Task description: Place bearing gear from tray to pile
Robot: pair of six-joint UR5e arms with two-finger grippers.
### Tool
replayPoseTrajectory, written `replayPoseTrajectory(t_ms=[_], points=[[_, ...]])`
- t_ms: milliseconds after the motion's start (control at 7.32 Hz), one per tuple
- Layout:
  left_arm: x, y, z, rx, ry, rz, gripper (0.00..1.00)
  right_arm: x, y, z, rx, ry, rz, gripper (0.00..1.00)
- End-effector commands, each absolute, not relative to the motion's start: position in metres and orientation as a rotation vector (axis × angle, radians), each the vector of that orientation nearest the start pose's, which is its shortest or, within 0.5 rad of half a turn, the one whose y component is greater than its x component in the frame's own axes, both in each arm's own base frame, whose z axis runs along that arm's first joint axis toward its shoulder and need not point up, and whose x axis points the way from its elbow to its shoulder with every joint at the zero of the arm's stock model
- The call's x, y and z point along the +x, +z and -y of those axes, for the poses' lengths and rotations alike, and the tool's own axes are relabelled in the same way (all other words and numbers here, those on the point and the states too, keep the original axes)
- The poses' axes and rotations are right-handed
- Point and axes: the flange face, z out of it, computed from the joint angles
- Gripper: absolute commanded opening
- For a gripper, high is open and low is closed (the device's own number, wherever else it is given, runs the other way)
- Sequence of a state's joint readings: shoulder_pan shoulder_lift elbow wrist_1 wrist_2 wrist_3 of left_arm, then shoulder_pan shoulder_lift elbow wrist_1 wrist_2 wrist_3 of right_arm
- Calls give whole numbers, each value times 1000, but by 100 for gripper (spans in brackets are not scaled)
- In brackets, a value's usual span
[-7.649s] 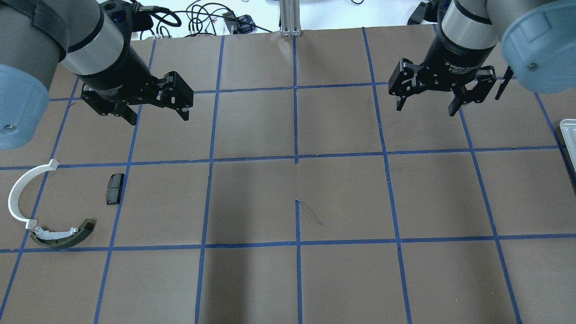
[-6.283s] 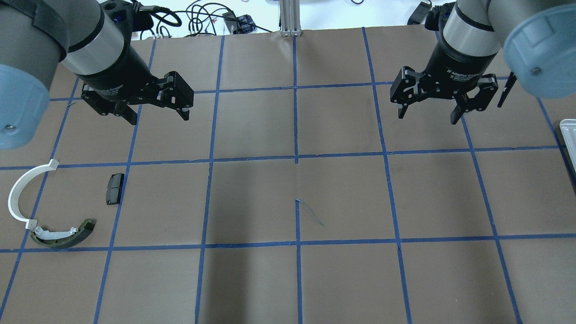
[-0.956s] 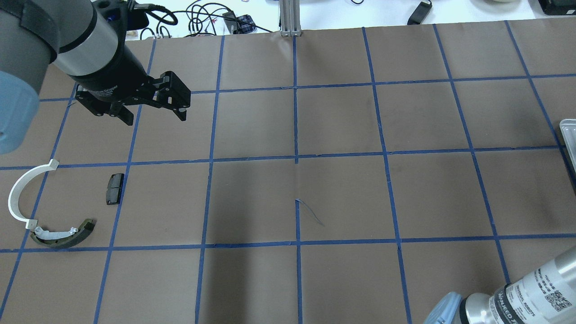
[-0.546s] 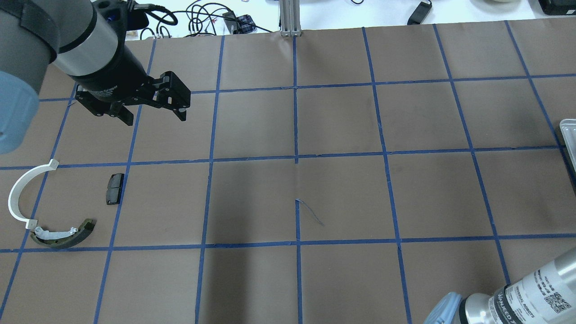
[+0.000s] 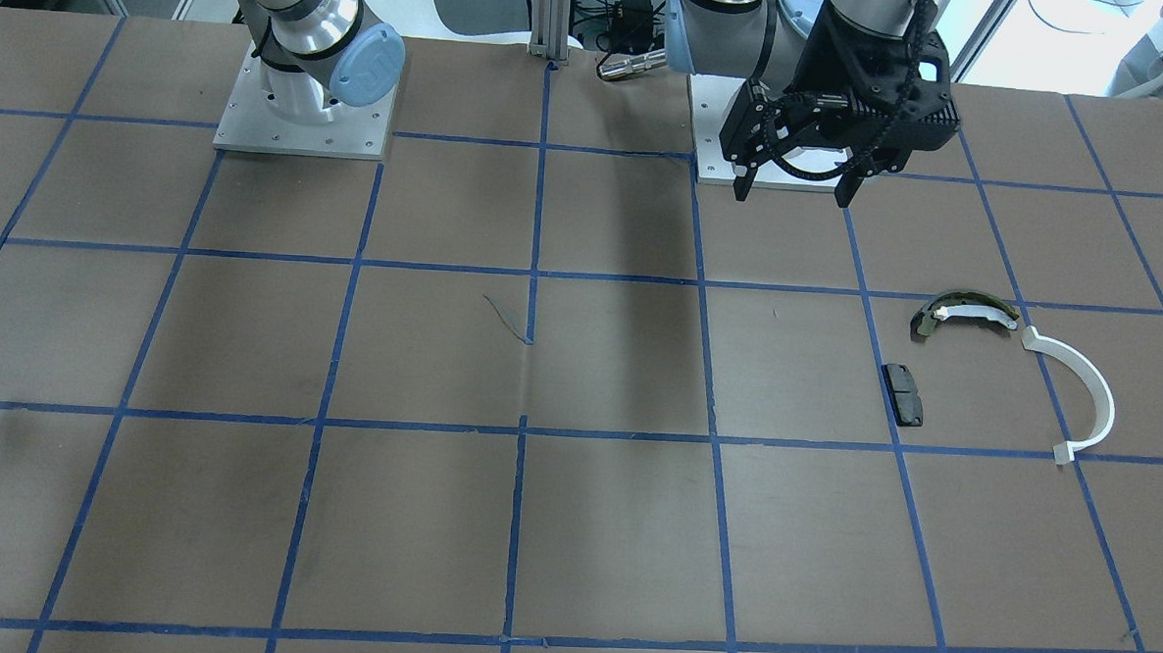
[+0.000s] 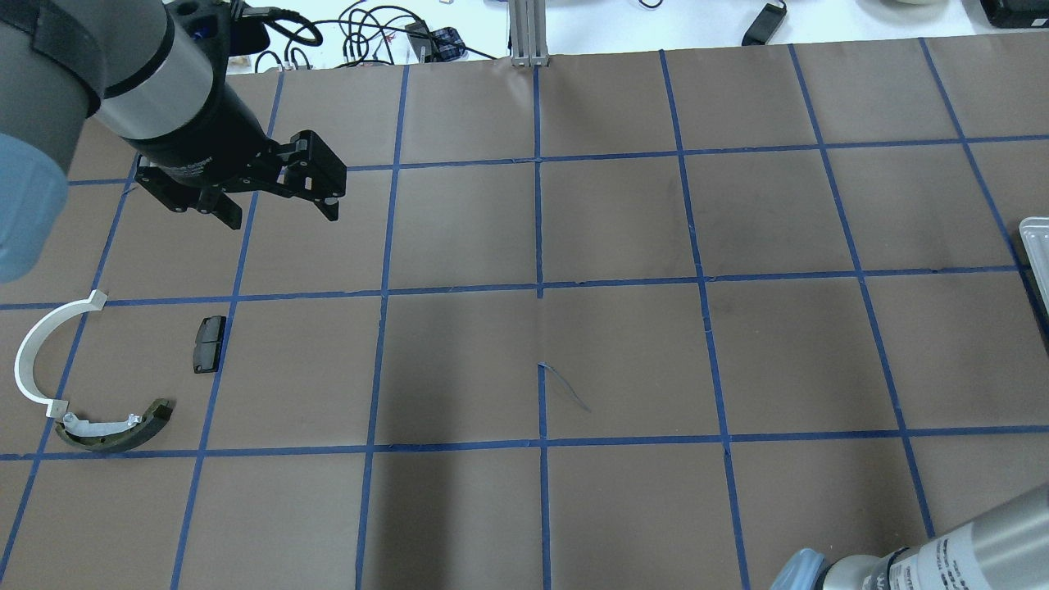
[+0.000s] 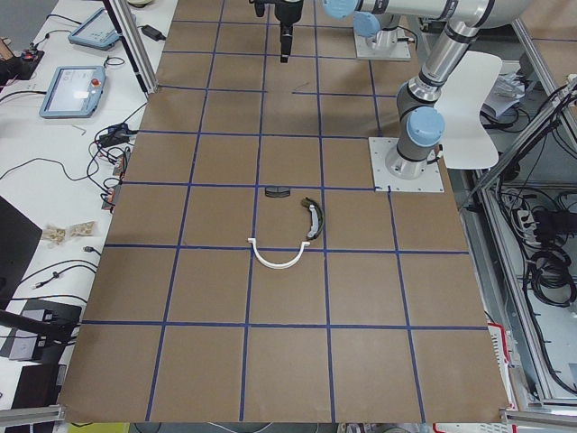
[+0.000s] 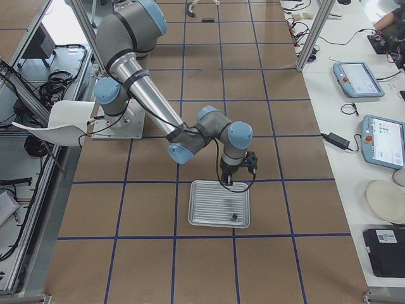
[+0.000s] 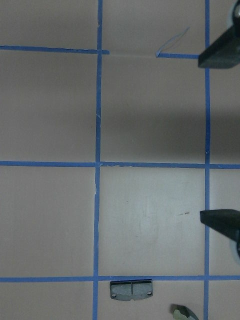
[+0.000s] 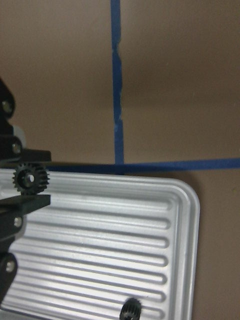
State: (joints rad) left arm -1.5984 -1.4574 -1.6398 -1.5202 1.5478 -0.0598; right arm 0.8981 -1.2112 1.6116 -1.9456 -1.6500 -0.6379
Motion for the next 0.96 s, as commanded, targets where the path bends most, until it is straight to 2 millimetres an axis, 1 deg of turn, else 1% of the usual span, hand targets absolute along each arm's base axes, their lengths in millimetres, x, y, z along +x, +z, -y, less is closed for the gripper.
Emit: replayPoseTrajectory(t_ms=[0, 137, 273, 410, 546, 683, 820], points=[[-148, 513, 448, -49, -151, -3165, 100, -146, 322, 588, 195, 102, -3123, 0], [-148, 513, 448, -49, -151, -3165, 100, -75, 324, 601, 280, 88, -3078, 0], [-148, 513, 448, -49, -149, -3165, 100, 1, 324, 606, 368, 94, -3065, 0], [-148, 513, 448, -49, -149, -3165, 100, 80, 323, 603, 449, 96, -3063, 0], [-148, 514, 447, -49, -151, -3165, 100, 148, 319, 593, 506, 98, -3059, 0], [-148, 513, 448, -49, -149, -3165, 100, 204, 311, 581, 533, 139, -3000, 0], [-148, 514, 447, -49, -151, -3165, 100, 250, 298, 570, 542, 157, -2982, 0]])
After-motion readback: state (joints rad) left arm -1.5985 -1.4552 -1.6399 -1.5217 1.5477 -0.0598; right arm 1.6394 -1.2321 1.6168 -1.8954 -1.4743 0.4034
